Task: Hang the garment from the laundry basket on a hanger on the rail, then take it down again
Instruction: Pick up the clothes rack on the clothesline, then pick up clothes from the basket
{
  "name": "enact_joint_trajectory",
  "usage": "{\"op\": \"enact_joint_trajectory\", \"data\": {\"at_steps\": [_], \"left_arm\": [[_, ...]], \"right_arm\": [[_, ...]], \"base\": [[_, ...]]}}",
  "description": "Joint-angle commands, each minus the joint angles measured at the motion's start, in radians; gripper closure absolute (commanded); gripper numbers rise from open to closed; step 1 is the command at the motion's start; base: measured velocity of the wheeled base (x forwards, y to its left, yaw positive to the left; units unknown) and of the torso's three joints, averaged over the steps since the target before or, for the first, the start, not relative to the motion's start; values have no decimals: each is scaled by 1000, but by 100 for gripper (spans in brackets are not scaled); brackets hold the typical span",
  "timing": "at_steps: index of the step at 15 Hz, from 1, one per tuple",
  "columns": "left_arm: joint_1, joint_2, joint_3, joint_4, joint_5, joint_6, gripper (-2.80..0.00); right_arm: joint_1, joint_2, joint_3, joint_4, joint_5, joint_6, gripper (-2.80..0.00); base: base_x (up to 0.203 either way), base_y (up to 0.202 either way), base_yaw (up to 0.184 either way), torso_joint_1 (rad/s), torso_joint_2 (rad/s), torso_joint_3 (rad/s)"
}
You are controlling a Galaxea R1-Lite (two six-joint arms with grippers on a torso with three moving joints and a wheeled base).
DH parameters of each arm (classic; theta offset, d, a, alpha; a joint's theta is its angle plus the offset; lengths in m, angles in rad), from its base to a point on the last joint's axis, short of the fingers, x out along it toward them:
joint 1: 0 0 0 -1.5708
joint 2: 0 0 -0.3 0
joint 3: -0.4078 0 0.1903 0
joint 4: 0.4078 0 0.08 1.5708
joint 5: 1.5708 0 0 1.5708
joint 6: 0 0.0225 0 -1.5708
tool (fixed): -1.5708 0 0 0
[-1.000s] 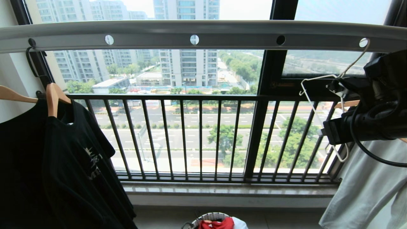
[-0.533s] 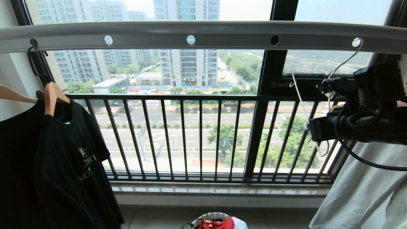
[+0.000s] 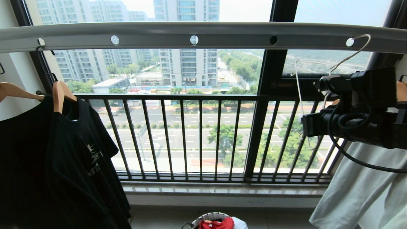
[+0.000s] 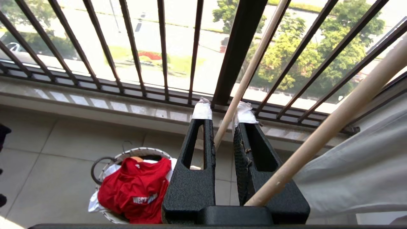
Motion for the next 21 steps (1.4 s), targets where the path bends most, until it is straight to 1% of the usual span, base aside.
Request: {"op": "enact_joint_trajectory", "data": {"at_steps": [1, 4, 6, 8, 9, 11, 13, 15, 16, 17, 19, 21], "left_arm": [[0, 0, 0, -1, 1, -1, 0], [0, 0, 0, -1, 1, -1, 0], [0, 0, 0, 0, 1, -1, 0], [0, 0, 0, 1, 1, -1, 0], [0, 0, 0, 0, 1, -1, 0], [0, 0, 0, -1, 1, -1, 0], [0, 0, 0, -1, 1, -1, 0], [0, 0, 0, -1, 1, -1, 0], [0, 0, 0, -1, 1, -1, 0], [0, 0, 0, 0, 1, -1, 0], [0, 0, 0, 1, 1, -1, 0], [0, 0, 0, -1, 1, -1, 0]], "right_arm": [[3, 10, 16, -19, -3, 2, 0], [6, -19, 29, -18, -3, 2, 0], [21, -68, 75, -18, -2, 2, 0], [30, -156, 139, -14, 3, -3, 0], [32, -212, 177, -4, 21, -11, 0], [32, -334, 239, 53, 82, -25, 0], [33, -438, 276, 153, 140, -32, 0], [32, -523, 294, 249, 259, -37, 0], [32, -552, 301, 313, 319, -51, 0], [32, -564, 306, 364, 352, -84, 0], [32, -556, 315, 399, 383, -100, 0], [33, -529, 328, 401, 410, -101, 0]], "base": [[0, 0, 0, 0, 0, 0], [0, 0, 0, 0, 0, 0], [0, 0, 0, 0, 0, 0], [0, 0, 0, 0, 0, 0], [0, 0, 0, 0, 0, 0], [0, 0, 0, 0, 0, 0], [0, 0, 0, 0, 0, 0], [0, 0, 0, 0, 0, 0], [0, 0, 0, 0, 0, 0], [0, 0, 0, 0, 0, 0], [0, 0, 0, 0, 0, 0], [0, 0, 0, 0, 0, 0]]}}
